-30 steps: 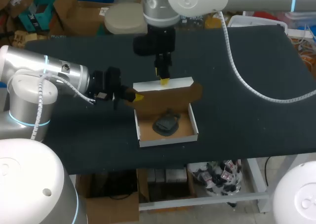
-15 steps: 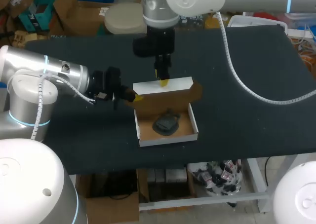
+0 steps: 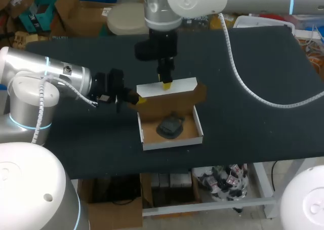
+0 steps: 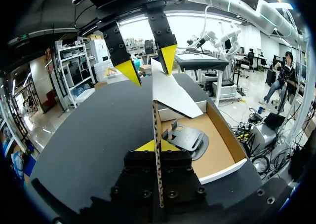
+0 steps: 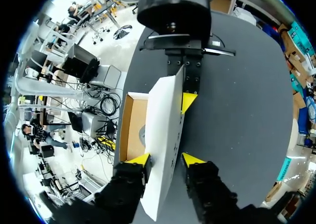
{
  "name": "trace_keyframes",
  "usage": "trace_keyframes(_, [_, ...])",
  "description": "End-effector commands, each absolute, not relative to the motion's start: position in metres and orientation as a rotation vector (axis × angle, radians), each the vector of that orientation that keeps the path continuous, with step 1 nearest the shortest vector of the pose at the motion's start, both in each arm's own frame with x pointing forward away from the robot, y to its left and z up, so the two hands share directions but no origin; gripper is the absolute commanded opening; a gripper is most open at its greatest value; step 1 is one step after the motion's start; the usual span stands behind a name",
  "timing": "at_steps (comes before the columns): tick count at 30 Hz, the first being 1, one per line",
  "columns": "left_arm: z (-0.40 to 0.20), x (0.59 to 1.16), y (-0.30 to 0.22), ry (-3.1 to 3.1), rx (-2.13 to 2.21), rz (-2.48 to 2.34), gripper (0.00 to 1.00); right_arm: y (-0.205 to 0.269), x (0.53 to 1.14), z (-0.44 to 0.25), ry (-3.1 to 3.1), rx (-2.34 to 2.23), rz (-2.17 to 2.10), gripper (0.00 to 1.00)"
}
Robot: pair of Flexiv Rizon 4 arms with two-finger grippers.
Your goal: Assemble the packaging by folding the flat box into shape, placing the metal phone stand inside, and closing the box properly
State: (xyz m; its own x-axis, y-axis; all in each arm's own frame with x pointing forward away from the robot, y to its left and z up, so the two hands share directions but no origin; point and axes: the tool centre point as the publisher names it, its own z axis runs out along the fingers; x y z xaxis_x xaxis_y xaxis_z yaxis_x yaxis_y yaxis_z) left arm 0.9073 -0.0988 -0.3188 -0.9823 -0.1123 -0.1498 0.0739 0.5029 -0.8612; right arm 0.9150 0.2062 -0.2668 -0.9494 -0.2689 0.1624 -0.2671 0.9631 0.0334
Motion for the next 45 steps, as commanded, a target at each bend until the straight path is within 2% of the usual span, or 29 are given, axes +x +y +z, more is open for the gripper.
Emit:
trace_keyframes(1, [-0.321,0.907,-0.099,2.56,-0.029,-1.48,0.0,0.212,0.919,-0.272,-2.939,0.404,-0.001,0.37])
trace_keyframes(3, [-0.321,0.907,-0.099,2.56,-0.029,-1.48,0.0,0.212,0.919,-0.272,-2.937,0.403,0.001,0.28])
trace_keyframes(4, [-0.321,0.907,-0.099,2.56,-0.029,-1.48,0.0,0.212,0.919,-0.272,-2.937,0.402,0.001,0.18])
trace_keyframes(5, [-0.321,0.907,-0.099,2.56,-0.029,-1.48,0.0,0.212,0.919,-0.272,-2.937,0.402,0.0,0.02])
trace_keyframes(17, [-0.321,0.907,-0.099,2.56,-0.029,-1.48,0.0,0.209,0.917,-0.27,-2.946,0.401,-0.019,0.0])
trace_keyframes(18, [-0.321,0.907,-0.099,2.56,-0.029,-1.48,0.0,0.209,0.917,-0.268,-2.947,0.4,-0.028,0.2])
trace_keyframes(19, [-0.321,0.907,-0.099,2.56,-0.029,-1.48,0.0,0.208,0.917,-0.266,-2.95,0.399,-0.036,0.48])
trace_keyframes(20, [-0.321,0.907,-0.099,2.56,-0.029,-1.48,0.0,0.207,0.917,-0.263,-2.952,0.398,-0.046,1.0])
trace_keyframes(28, [-0.321,0.907,-0.099,2.56,-0.029,-1.48,0.0,0.199,0.917,-0.234,-2.976,0.368,-0.115,1.0])
trace_keyframes(38, [-0.321,0.907,-0.099,2.56,-0.029,-1.48,0.0,0.186,0.933,-0.198,-3.043,0.007,-0.203,1.0])
trace_keyframes(45, [-0.321,0.907,-0.099,2.56,-0.029,-1.48,0.0,0.186,0.933,-0.198,-3.043,0.007,-0.203,1.0])
